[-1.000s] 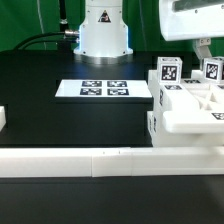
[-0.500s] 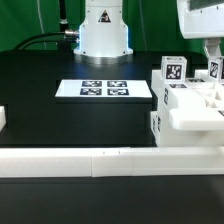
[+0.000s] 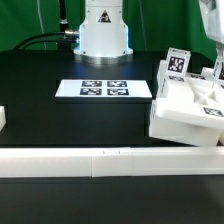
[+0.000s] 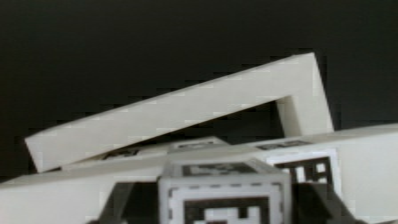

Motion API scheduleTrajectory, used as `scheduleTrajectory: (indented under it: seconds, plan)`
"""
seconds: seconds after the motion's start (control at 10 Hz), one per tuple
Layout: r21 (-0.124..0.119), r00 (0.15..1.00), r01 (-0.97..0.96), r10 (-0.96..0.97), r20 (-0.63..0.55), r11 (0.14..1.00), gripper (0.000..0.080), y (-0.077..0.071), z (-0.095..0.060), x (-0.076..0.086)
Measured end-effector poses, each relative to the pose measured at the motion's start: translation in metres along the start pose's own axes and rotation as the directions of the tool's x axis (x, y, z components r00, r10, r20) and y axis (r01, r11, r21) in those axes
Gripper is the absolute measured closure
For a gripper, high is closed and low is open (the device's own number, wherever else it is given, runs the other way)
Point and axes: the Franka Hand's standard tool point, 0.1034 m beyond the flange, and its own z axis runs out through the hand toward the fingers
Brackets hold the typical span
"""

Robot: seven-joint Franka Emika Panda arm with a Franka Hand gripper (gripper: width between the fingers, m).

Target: Assemble chair

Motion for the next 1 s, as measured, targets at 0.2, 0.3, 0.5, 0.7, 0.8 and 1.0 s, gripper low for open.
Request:
scheduleTrajectory:
  seconds: [0.2,0.3,0.5,0.7,0.8,1.0]
  plan:
    - [-0.001,0.997,-0.073,0.073,0.009,0.997,0.0515,-0.001,0.0,0.002]
    - [-0.003,0.995,-0.1,0.1,0.01,0.995,0.0515,0.0,0.001,0.002]
    - [0.005,0.999,-0.03,0.03,0.018,1.0,0.043,-0.003,-0.005,0.0]
    - [0.02,0.999,0.009,-0.009,0.035,1.0,0.0176,-0.005,-0.019,-0.004]
    - [0.03,0.992,0.115,-0.116,0.038,0.993,0.0176,-0.007,-0.024,-0.006]
    - [0.049,0.965,0.255,-0.257,0.046,0.966,0.0151,-0.011,-0.037,-0.014]
